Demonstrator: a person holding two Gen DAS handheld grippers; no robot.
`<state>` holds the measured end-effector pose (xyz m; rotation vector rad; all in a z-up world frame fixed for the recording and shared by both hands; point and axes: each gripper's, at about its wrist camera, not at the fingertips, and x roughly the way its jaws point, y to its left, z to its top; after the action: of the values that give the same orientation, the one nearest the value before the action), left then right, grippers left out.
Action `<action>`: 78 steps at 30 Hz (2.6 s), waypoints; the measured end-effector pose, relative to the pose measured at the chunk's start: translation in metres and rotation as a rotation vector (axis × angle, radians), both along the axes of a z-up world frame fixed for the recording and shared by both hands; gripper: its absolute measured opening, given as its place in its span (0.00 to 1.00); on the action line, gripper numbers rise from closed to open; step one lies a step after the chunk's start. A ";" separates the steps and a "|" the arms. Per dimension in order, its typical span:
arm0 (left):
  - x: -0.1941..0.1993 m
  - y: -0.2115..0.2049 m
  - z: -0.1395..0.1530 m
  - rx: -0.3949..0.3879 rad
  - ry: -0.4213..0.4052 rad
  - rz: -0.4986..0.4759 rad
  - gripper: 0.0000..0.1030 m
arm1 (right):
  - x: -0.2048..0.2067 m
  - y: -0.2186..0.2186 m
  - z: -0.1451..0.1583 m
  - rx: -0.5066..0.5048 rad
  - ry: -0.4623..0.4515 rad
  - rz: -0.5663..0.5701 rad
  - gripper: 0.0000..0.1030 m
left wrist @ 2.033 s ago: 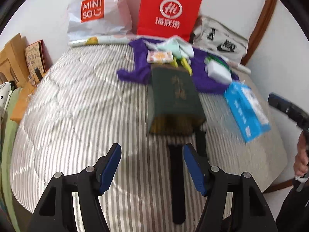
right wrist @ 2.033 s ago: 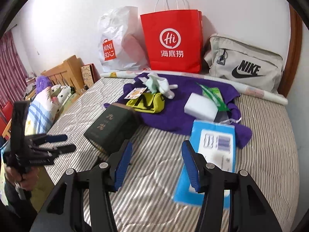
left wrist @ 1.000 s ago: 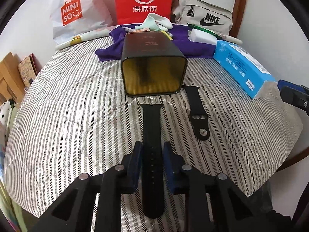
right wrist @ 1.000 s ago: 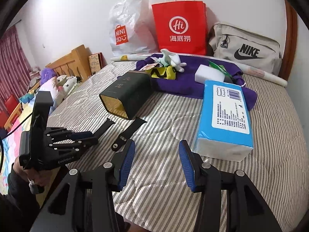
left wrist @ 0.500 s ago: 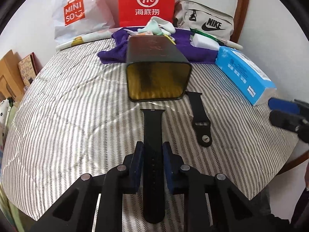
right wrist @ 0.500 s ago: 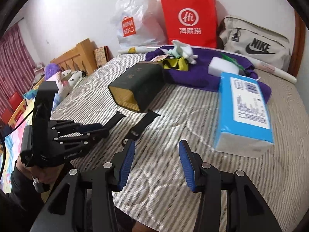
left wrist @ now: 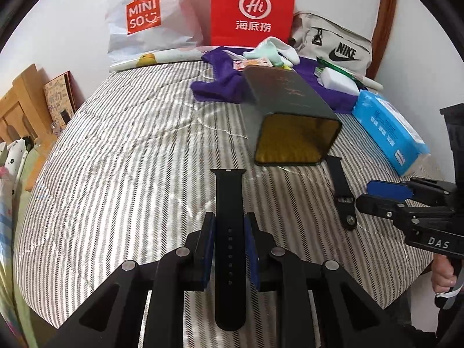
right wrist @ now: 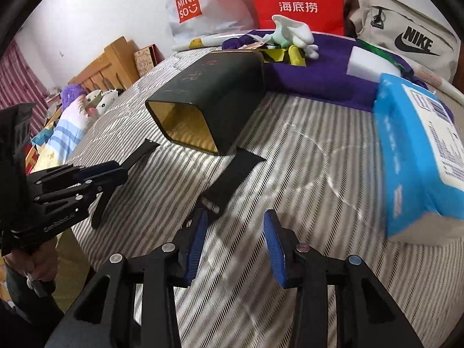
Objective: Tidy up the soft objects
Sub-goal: 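Grasp the black buckle strap piece with the right tool, then carry both black strap pieces toward the purple towel with both tools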
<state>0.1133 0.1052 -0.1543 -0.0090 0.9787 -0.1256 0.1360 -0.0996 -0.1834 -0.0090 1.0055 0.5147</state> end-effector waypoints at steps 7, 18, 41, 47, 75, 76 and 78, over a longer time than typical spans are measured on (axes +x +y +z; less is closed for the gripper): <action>0.005 0.009 -0.008 -0.015 0.021 0.008 0.19 | 0.011 0.020 0.000 -0.045 -0.045 -0.022 0.39; -0.001 0.013 -0.009 -0.039 0.017 0.013 0.19 | 0.007 0.023 -0.002 -0.177 -0.108 -0.007 0.35; -0.006 0.011 -0.006 -0.078 0.014 0.038 0.19 | -0.029 -0.023 0.005 -0.088 -0.132 -0.033 0.21; -0.013 0.006 0.005 -0.066 -0.002 0.042 0.19 | -0.050 -0.053 0.019 -0.088 -0.167 -0.068 0.21; -0.026 -0.024 0.086 -0.091 -0.107 -0.001 0.19 | -0.070 -0.140 0.082 -0.063 -0.266 -0.219 0.20; -0.024 -0.025 0.088 -0.089 -0.108 -0.001 0.19 | -0.067 -0.140 0.084 -0.063 -0.269 -0.221 0.20; -0.017 -0.026 0.093 -0.089 -0.116 -0.004 0.19 | -0.060 -0.140 0.089 -0.061 -0.280 -0.215 0.20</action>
<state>0.0958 0.0795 -0.0611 -0.0809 0.8570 -0.1711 0.0759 -0.2396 -0.0943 -0.0263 0.7373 0.2763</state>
